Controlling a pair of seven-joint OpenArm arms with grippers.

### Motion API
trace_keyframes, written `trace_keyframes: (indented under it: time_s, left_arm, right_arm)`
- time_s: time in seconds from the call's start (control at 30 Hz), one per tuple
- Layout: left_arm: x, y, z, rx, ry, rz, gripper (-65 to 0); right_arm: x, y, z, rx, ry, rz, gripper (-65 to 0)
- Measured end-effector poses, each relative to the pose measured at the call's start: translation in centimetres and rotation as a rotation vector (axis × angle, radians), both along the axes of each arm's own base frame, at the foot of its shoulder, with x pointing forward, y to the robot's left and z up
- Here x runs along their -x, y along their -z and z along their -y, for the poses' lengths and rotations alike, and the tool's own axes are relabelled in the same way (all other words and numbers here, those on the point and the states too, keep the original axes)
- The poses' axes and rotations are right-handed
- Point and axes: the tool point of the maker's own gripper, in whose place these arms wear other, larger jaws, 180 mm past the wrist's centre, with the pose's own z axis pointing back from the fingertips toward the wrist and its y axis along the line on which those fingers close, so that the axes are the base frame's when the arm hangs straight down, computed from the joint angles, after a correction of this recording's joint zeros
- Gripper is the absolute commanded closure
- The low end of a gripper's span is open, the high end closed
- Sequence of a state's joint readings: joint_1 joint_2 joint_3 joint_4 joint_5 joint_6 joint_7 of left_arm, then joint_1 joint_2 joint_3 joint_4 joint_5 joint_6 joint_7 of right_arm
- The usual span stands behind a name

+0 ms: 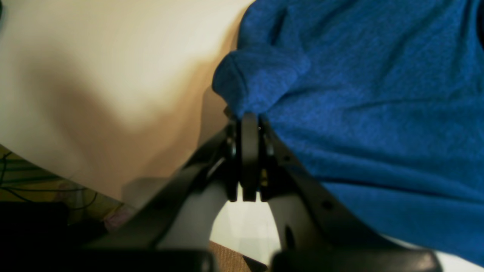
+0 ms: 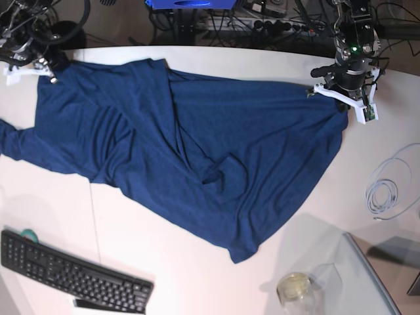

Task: Layout the t-shirt on the table in an organized manner, then fold the t-shirt properly
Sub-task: 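Drag the shirt edge with the right gripper away from the left gripper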

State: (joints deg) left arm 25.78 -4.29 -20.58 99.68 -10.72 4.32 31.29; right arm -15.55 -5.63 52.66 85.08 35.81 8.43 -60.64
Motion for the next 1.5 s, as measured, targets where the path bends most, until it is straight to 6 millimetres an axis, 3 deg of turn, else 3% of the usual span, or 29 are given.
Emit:
trace_keyframes:
  time_s: [0.23,0.3,0.37,0.5,0.7,0.8,1.03,1.3,1.5]
  left_arm:
    - [1.4,1.7,-0.2,0.016,-0.025,-0.049,-1.0]
    - [1.8,2.3,0.0,0.028,-0.041,-0.062,-17.4]
    - [2.2,2.7,0.1,0.037,-0.043,-0.071,-29.0]
    - [3.1,2.9,-1.0,0.05,-0.098,-0.075,-38.7]
    - [5.2,1.8,-5.0,0.186,-0.322,0.023,-39.7]
    - [5.1,1.8,-4.4,0.248,-0.328,0.038,-39.8]
    - [0.5,1.7,-1.8,0.296,-0.234,0.081,-38.8]
    - [0.8,5.1,-1.8,0.355,-0.285,-0.016,-38.8]
    - [0.0,5.2,-1.7,0.369,-0.288,-0.01,-38.5]
  right_arm:
    - [-0.3,-0.1,0.1,0.003,0.0,0.007,0.0]
    - [-0.3,-0.1,0.1,0.002,0.001,0.009,0.0]
    - [-0.3,-0.1,0.1,0.002,0.001,0.009,0.0]
    - [-0.3,-0.1,0.1,0.004,-0.001,0.006,0.0]
    - [-0.5,-0.4,1.5,0.036,-0.008,0.009,0.0]
    - [-0.3,-0.4,1.2,0.025,-0.014,0.001,0.0]
    - [-0.4,-0.4,1.3,0.03,-0.019,0.003,0.0]
    - [-0.5,-0.5,1.4,0.034,-0.02,0.004,0.0]
    - [-0.5,-0.5,1.5,0.035,-0.02,0.004,0.0]
